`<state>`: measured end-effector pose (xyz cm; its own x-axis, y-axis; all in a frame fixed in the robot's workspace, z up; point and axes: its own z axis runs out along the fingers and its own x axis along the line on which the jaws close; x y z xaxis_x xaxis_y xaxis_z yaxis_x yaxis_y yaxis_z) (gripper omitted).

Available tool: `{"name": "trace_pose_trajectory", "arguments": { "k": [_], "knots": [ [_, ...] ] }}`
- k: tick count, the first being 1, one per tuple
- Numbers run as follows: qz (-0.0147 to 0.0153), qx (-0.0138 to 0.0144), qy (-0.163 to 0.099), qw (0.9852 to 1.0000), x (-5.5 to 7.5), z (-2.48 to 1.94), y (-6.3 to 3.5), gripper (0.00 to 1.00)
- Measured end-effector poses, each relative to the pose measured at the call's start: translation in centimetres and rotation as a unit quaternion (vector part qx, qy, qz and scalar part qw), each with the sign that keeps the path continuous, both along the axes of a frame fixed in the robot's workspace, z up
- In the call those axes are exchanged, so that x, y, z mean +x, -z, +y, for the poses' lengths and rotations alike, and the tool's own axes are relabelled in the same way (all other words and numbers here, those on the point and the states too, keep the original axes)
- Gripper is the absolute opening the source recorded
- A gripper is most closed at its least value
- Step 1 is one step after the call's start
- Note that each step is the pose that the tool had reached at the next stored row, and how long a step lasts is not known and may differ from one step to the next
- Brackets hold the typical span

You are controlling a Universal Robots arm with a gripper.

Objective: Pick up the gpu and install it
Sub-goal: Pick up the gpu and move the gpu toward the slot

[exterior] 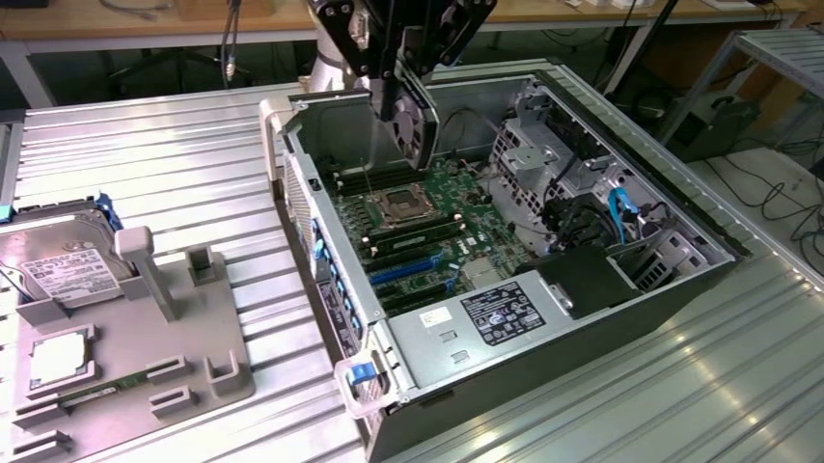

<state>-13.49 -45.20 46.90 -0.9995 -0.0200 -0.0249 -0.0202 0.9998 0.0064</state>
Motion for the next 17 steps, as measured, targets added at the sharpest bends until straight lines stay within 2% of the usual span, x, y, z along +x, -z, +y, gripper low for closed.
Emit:
{"name": "trace_pose_trajectory", "arguments": {
  "k": [5,17],
  "knots": [
    [0.0000,0.0000,0.000,1.0000,0.5,0.00,0.00,0.28],
    [0.0006,0.0000,0.000,1.0000,3.3,0.00,0.01,0.28]
  ]
}}
